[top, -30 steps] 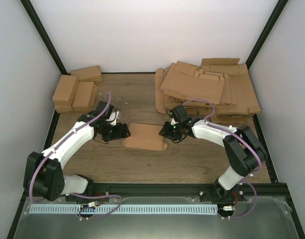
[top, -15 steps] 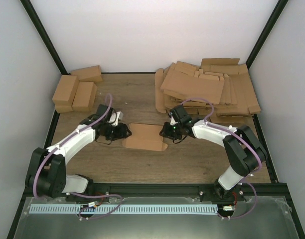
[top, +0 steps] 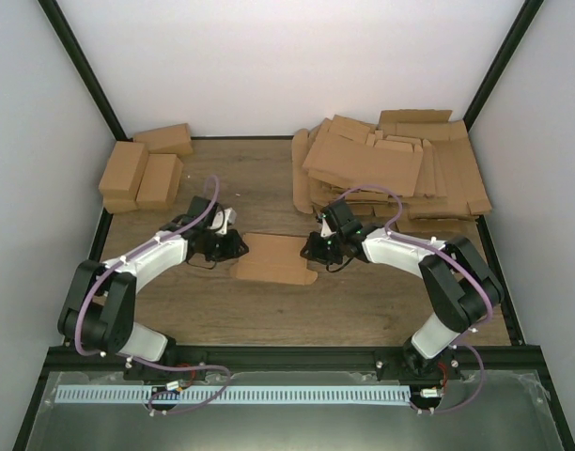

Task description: Fold the paper box

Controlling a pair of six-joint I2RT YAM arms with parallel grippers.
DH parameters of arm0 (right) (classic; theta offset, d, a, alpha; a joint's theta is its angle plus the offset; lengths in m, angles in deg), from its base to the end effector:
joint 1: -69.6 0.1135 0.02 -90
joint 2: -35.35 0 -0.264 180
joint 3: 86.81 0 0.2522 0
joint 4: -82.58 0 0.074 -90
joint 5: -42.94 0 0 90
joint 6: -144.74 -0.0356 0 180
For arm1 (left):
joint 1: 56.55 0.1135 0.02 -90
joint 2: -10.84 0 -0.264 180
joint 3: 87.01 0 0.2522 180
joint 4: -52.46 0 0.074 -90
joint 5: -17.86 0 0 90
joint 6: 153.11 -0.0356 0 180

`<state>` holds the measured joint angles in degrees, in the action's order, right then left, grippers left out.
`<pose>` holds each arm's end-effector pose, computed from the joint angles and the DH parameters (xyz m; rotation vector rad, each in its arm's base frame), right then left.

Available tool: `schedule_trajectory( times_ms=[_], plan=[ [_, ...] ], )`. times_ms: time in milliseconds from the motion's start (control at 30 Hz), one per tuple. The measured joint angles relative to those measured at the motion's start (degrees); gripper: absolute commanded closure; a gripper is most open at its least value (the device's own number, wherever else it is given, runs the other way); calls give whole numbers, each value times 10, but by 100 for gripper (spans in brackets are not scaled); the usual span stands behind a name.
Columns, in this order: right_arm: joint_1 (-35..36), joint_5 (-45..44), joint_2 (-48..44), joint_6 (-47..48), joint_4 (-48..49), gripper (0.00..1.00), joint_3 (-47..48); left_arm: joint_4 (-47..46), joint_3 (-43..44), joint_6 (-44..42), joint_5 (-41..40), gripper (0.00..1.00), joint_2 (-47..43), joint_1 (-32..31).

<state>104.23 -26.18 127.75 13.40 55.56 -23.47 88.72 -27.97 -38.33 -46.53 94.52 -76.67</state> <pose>0.2490 0.1874 0.1658 0.0067 2.7540 0.9154 0.2499 -0.1079 0.1780 0.0497 2.7243 -0.8410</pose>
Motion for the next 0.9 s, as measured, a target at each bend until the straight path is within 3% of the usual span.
schedule_trajectory(
  times_ms=[200,300,400,467,633,800,900],
  plan=[
    [0,-6,0,19,0,79,0,-5,-1,1,-3,78,2,0],
    [0,-10,0,31,-2,78,2,-2,-1,4,-13,66,-3,-3],
    [1,-19,0,43,-7,77,7,9,0,8,-40,43,-17,-8],
    [1,-26,0,50,-11,77,11,24,0,14,-69,40,-29,-8],
    [1,-30,0,63,-13,77,14,31,0,20,-102,54,-33,-6],
    [1,-21,9,70,-6,78,15,6,-2,16,-67,69,12,-6],
    [0,-16,11,74,-4,78,16,-13,-2,16,-43,72,25,-4]
  ],
)
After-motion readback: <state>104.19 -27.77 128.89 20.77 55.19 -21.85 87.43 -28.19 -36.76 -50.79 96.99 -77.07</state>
